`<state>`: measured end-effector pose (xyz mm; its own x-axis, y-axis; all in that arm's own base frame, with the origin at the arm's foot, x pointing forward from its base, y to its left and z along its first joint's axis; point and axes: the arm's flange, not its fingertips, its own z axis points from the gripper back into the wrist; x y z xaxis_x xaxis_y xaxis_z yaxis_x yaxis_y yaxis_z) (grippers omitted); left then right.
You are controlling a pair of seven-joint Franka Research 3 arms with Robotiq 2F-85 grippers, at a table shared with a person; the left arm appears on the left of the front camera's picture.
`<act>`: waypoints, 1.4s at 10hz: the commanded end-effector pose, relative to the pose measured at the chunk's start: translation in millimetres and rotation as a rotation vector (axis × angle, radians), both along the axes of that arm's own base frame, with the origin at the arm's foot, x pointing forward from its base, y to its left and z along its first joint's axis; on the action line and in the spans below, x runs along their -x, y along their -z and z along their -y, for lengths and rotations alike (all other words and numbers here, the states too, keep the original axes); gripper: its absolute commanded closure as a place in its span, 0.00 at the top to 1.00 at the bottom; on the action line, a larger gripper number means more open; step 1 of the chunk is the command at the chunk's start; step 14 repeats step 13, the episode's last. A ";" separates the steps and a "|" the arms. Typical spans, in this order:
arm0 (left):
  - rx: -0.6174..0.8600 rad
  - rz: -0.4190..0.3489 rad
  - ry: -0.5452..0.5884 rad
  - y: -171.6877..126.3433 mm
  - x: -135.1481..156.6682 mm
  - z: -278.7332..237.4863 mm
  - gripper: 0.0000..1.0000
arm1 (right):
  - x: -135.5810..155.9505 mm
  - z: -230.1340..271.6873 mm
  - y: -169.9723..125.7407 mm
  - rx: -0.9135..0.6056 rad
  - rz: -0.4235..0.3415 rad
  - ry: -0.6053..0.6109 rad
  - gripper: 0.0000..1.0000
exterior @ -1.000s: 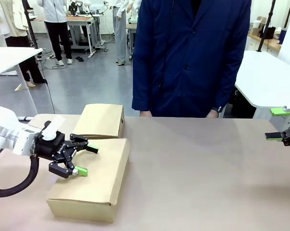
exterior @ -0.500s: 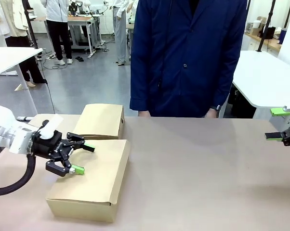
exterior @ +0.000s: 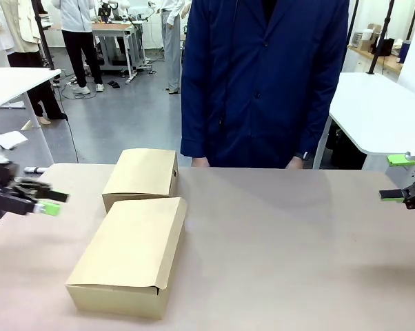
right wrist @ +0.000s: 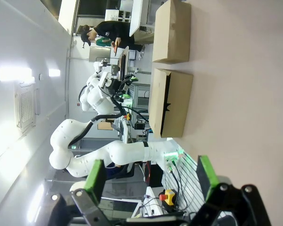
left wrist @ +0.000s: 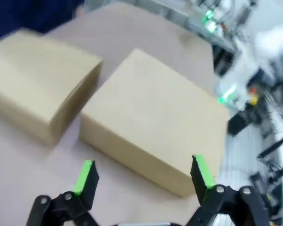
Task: Place items inside the box.
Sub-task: Close the lid of the Mailer Box closest to the robot.
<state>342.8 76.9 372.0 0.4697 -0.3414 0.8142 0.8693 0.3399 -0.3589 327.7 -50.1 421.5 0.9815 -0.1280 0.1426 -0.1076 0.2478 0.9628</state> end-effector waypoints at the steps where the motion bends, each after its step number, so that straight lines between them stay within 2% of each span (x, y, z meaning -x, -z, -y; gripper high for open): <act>1: 0.189 -0.309 -0.146 -27.9 12.8 -27.1 1.00 | 1.3 0.8 -3.2 0.007 -0.013 -0.003 1.00; 2: 0.283 -0.495 -0.207 -30.2 -5.8 -53.0 1.00 | 1.3 0.8 -3.2 0.007 -0.013 -0.003 1.00; 3: 0.395 -0.640 -0.329 -25.2 -25.4 -74.7 1.00 | 1.3 0.8 -3.2 0.007 -0.013 -0.003 1.00; 5: 0.533 -0.827 -0.462 -0.9 -57.2 -110.9 1.00 | 1.3 0.8 -3.2 0.007 -0.013 -0.003 1.00; 6: 0.598 -0.820 -0.539 17.4 -70.4 -130.4 1.00 | 1.3 0.8 -3.2 0.007 -0.013 -0.003 1.00; 7: 0.328 -0.699 -0.324 -2.7 -30.8 -98.3 1.00 | 1.3 0.8 -3.2 0.007 -0.013 -0.003 1.00; 14: 0.328 -0.699 -0.324 -2.7 -30.8 -98.3 1.00 | 1.3 0.8 -3.2 0.007 -0.013 -0.003 1.00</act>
